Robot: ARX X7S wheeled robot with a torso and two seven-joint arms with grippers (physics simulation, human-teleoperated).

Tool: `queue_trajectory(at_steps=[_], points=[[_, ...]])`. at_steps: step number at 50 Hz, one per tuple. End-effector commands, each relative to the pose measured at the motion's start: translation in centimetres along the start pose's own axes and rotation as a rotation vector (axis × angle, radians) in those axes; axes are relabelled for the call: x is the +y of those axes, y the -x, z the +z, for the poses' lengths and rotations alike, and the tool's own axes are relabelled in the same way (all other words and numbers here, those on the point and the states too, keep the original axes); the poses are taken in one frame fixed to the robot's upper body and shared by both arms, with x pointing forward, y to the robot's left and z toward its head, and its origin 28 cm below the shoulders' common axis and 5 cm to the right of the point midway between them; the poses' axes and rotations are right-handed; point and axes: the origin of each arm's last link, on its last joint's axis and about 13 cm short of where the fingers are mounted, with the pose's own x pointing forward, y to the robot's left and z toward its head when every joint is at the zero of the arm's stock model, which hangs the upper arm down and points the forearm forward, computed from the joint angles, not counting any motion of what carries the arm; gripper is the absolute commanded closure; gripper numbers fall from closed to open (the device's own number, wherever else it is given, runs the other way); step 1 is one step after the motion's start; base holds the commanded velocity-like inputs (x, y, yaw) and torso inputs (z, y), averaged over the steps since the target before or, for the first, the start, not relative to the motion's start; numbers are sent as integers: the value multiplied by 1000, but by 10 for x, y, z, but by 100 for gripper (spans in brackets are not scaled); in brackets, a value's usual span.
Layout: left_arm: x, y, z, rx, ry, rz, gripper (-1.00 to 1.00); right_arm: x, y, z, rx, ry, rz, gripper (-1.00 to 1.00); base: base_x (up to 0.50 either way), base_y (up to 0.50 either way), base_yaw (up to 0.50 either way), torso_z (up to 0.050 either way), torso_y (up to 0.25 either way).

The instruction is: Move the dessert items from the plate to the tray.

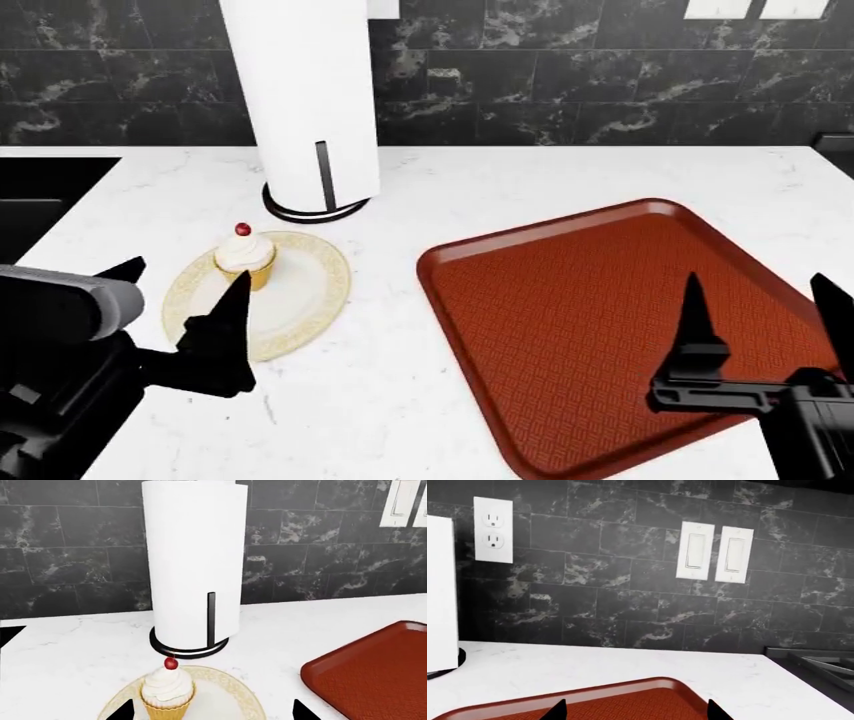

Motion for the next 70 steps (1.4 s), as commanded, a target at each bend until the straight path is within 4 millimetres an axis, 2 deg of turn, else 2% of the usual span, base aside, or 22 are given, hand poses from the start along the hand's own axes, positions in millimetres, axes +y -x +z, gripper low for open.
queue_trajectory(at_steps=[1,8,23,46,70], points=[[10,-5,30,121,-55,-31,-100,-2,2,4,-1,-1,-8,-100,0,0,0,0,0],[17,-17,41,178,-78,-27,-100,-2,2,5,-3,1,-9,-100,0,0,0,0,0],[31,-44,35,286,-97,-31,-100,-5,6,8,-2,5,-5,-100,0,0,0,0,0],[38,-57,22,376,-79,-66,-100,-4,7,8,-3,4,0,-100,0,0,0,0,0],[43,-73,10,423,-104,-13,-100,-6,8,10,-8,2,-3,-100,0,0,0,0,0]])
